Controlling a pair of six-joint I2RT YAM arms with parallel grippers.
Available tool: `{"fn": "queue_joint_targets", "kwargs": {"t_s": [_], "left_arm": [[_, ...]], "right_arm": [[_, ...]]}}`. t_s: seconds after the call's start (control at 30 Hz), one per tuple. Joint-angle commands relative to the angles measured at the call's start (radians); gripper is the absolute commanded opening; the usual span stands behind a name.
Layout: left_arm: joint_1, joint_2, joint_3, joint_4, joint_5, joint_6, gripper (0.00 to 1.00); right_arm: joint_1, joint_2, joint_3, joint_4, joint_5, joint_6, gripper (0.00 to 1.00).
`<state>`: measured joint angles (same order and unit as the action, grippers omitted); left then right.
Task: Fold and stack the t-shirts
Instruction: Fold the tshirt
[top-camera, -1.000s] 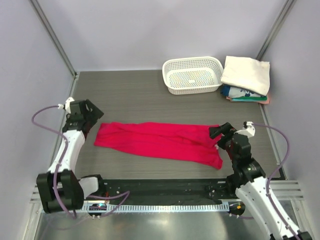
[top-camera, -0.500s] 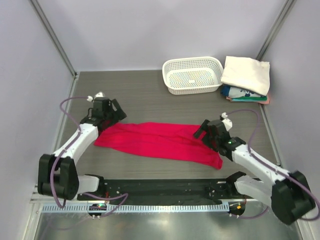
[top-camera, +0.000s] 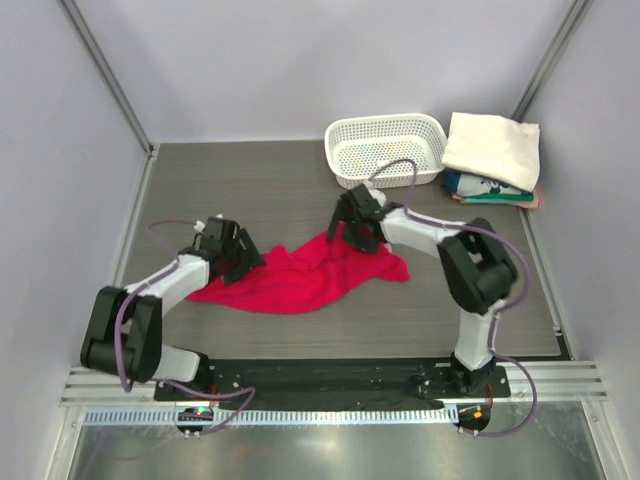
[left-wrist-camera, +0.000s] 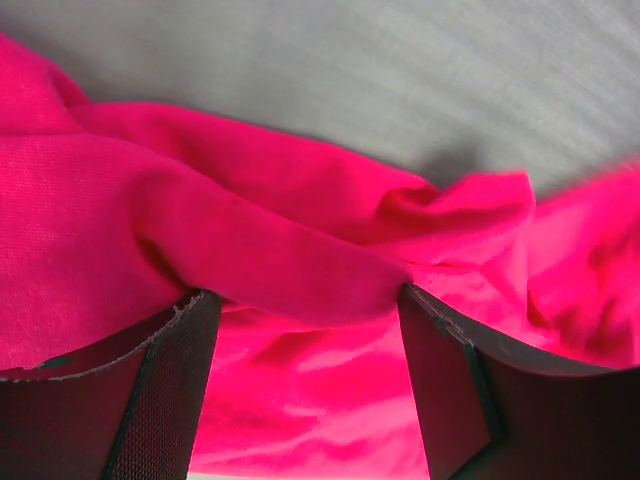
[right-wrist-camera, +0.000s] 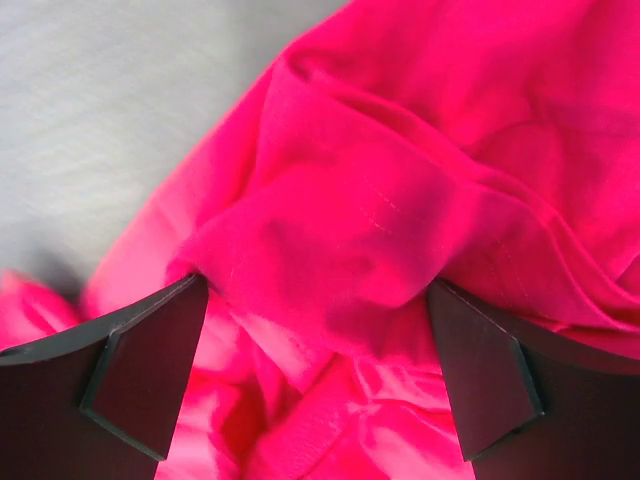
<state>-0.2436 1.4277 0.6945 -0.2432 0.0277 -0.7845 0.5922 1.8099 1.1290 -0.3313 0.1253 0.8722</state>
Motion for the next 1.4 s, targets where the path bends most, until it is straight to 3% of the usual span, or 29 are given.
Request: {"fn": "queue_joint_targets", "kwargs": {"t_s": [0.0, 0.17, 0.27, 0.37, 0.43, 0.47, 0.57, 0.63, 0.77, 0.87, 0.93, 1.0, 1.1, 1.13, 1.2, 1.23, 1.37], "left_arm": [[-0.019, -0.093, -0.110, -0.120, 0.063, -0.106, 0.73], [-0.097, -0.251, -0.243, -0.153, 0.095, -0.231, 0.73], [-0.263, -0.340, -0.303, -0.148, 0.057, -0.358, 0.73], [-0.438, -0.388, -0.323, -0.140, 0.025, -0.499, 0.73], [-0.523, -0.406, -0.293, -0.143, 0.029, -0.571, 0.73], [-0.619, -0.415, -0.238, -0.154, 0.018, -0.591, 0.73], [-0.797, -0.435, -0.094, -0.342, -0.150, -0.602, 0.74], [-0.844, -0.409, 0.066, -0.510, -0.250, -0.581, 0.75], [-0.898, -0.368, 0.279, -0.686, -0.380, -0.530, 0.76], [-0.901, -0.352, 0.319, -0.764, -0.532, -0.506, 0.78], [-0.899, -0.342, 0.349, -0.830, -0.606, -0.483, 0.81], [-0.855, -0.346, 0.344, -0.841, -0.632, -0.443, 0.82], [-0.726, -0.395, 0.274, -0.760, -0.540, -0.366, 0.81], [-0.636, -0.412, 0.254, -0.701, -0.514, -0.317, 0.80], [-0.538, -0.434, 0.203, -0.625, -0.444, -0.248, 0.79], [-0.445, -0.428, 0.192, -0.551, -0.425, -0.183, 0.78], [-0.263, -0.295, 0.198, -0.351, -0.307, -0.055, 0.75]], "right_arm": [[0.038, 0.290, 0.258, 0.002, -0.171, -0.099, 0.97], [0.107, 0.626, 0.844, -0.127, -0.349, -0.212, 0.96], [0.113, 0.822, 1.149, -0.167, -0.406, -0.259, 0.96], [0.094, 0.977, 1.402, -0.175, -0.354, -0.271, 0.97], [0.061, 1.043, 1.483, -0.132, -0.301, -0.245, 0.97], [0.049, 1.043, 1.489, -0.097, -0.291, -0.234, 0.97], [0.015, 1.010, 1.430, 0.087, -0.242, -0.257, 0.97], [0.003, 1.008, 1.457, 0.158, -0.204, -0.312, 0.99], [-0.011, 0.999, 1.500, 0.343, -0.173, -0.370, 1.00], [-0.022, 0.994, 1.522, 0.460, -0.205, -0.363, 1.00], [-0.028, 0.965, 1.511, 0.475, -0.312, -0.351, 1.00], [-0.011, 0.843, 1.403, 0.488, -0.374, -0.395, 1.00], [0.012, 0.592, 1.131, 0.521, -0.375, -0.473, 1.00], [0.015, 0.535, 1.008, 0.515, -0.328, -0.486, 1.00], [0.015, 0.424, 0.904, 0.482, -0.262, -0.501, 0.99], [0.015, 0.340, 0.858, 0.425, -0.231, -0.504, 1.00], [0.023, 0.189, 0.651, 0.215, -0.094, -0.493, 1.00]]}}
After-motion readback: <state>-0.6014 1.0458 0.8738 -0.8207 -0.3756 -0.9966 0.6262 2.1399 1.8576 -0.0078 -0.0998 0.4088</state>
